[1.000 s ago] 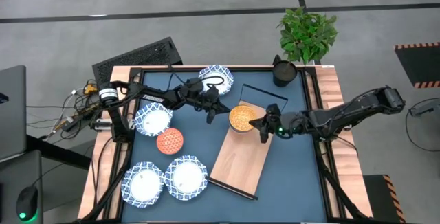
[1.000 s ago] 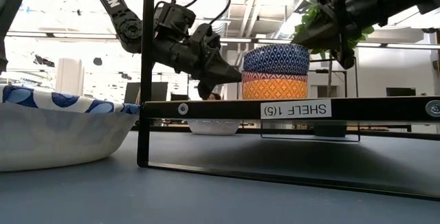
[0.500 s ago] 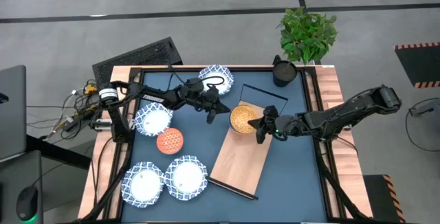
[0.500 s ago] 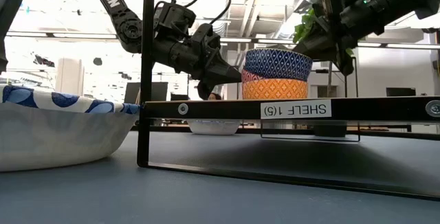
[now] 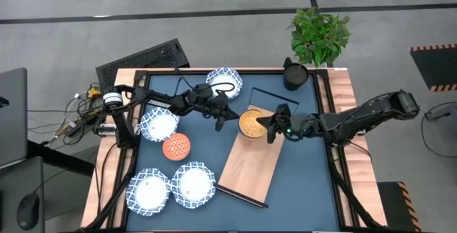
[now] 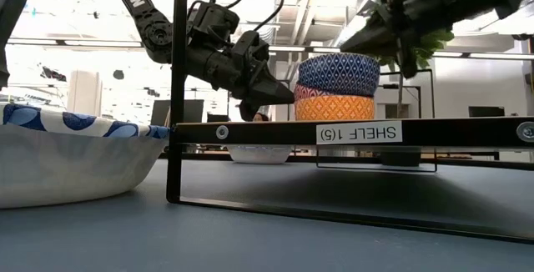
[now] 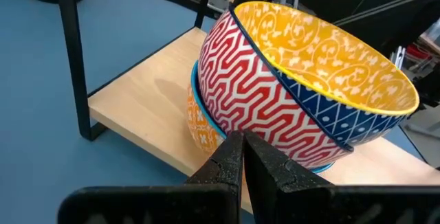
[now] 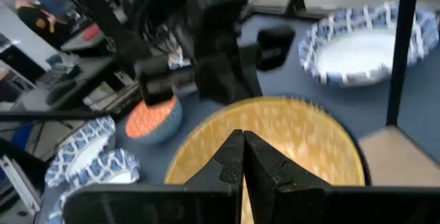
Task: Place and stack bowls onto a shelf
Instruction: Adjust the stacked bowls on the shelf
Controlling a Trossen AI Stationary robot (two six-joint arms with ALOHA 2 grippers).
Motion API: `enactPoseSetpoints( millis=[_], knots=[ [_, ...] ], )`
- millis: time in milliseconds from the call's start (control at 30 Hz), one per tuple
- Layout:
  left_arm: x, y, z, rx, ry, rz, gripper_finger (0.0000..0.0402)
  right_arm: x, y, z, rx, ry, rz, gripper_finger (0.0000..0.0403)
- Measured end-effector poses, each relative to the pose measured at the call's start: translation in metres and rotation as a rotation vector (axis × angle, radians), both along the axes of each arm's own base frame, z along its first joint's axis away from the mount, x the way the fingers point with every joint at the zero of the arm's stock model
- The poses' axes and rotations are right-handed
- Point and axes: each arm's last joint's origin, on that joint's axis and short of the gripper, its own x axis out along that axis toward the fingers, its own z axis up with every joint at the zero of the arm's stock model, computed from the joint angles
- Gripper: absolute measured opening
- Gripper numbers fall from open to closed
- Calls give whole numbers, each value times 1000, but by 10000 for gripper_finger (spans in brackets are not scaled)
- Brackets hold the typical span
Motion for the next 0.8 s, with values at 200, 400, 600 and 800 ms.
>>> enactPoseSetpoints(
  millis=[200,400,600,800],
  knots=[
    [0,0,-1,6,6,1,0,12,-14,25,-49,19,28,30],
    [0,0,-1,13,11,4,0,14,-28,43,-58,113,-16,30],
    [0,0,-1,16,14,14,0,21,-38,44,-41,141,7,30],
    [0,0,-2,18,19,21,0,46,-45,33,-33,218,56,30]
  ],
)
